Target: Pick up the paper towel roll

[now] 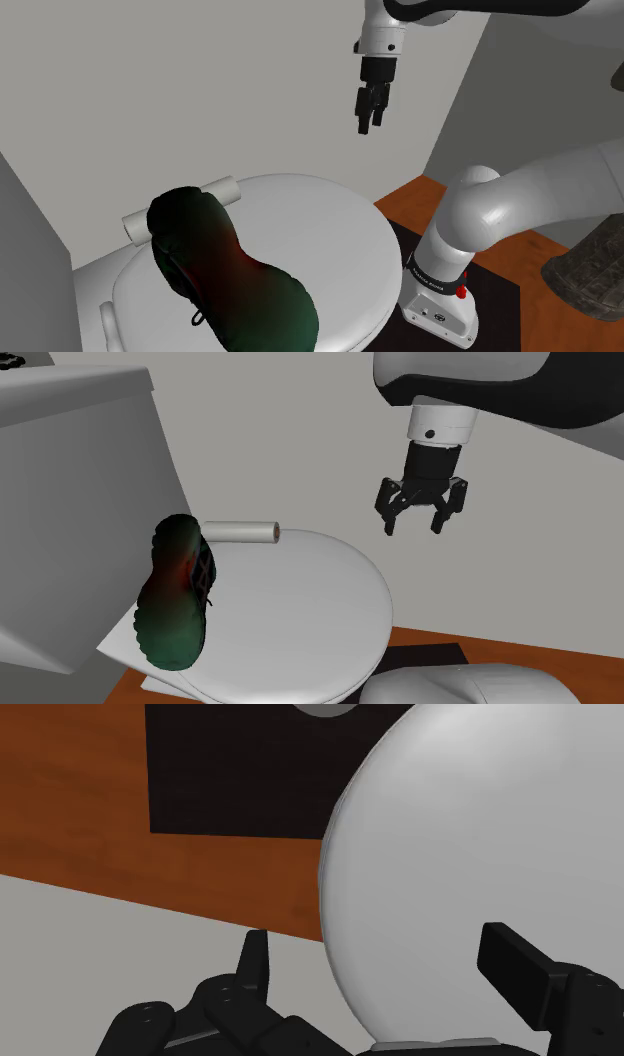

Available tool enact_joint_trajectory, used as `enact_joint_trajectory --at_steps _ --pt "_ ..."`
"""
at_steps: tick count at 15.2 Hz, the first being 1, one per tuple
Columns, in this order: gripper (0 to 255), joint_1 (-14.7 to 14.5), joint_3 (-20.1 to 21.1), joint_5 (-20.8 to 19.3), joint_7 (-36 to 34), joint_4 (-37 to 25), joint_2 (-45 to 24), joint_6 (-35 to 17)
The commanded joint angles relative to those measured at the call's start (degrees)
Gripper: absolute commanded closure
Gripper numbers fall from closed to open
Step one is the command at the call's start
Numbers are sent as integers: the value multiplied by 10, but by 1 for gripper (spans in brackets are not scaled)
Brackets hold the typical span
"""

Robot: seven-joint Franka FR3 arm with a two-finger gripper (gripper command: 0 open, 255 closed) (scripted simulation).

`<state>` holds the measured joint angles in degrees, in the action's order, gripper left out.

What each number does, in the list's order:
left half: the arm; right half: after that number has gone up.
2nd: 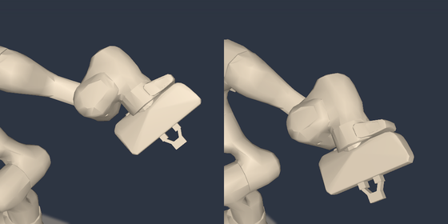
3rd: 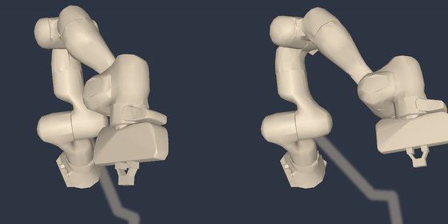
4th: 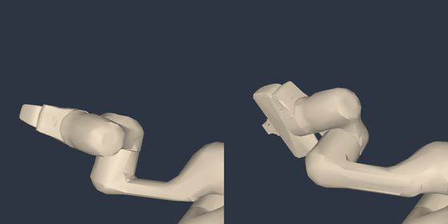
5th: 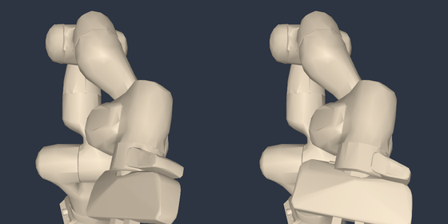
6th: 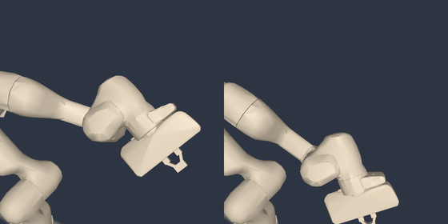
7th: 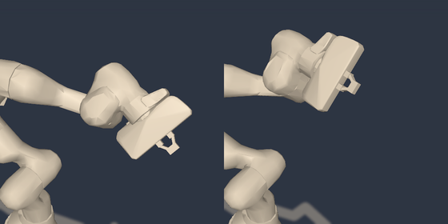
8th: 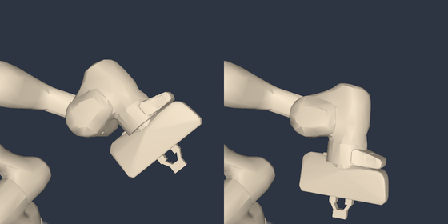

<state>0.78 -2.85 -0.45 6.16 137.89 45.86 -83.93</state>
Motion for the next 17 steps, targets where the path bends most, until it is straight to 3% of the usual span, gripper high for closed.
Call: enact_joint_trajectory --at_steps 1,17 --pt "0 0 0 0 0 0 0 0" --pt "0 -116 87 19 98 -120 -262 -175"
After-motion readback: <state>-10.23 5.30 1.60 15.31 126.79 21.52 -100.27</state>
